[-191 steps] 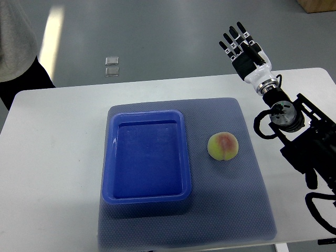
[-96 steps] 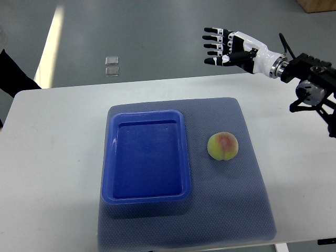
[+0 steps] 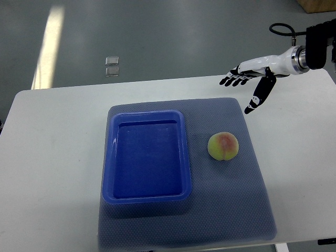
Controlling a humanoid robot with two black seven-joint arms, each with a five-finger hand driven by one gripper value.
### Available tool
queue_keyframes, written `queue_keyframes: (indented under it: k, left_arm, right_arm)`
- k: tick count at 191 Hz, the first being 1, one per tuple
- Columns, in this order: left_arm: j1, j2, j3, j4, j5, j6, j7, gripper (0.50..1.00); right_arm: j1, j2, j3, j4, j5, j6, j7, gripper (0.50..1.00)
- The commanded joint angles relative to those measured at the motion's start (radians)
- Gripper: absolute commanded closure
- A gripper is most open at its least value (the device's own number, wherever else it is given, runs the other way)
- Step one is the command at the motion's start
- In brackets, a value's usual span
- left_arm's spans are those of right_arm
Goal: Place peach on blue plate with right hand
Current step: 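Lower the open right hand around the peach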
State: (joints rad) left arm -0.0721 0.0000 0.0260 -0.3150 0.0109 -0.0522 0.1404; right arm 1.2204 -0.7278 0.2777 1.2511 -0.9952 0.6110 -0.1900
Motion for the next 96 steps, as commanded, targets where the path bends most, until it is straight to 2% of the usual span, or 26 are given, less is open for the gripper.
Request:
queue_keyframes:
  k: [1, 96]
  left_arm:
    - [0.0, 0.0, 0.0, 0.001, 0.0, 0.0, 0.001, 0.5]
    - [0.0, 0.0, 0.002, 0.001, 0.0, 0.0, 0.001, 0.5]
  right_arm:
    - [-0.038, -0.002, -0.003, 0.021, -0.005, 0.0, 0.004, 0.57]
    - [-0.176, 0.019, 0.001, 0.04, -0.112, 0.0, 0.083, 0.57]
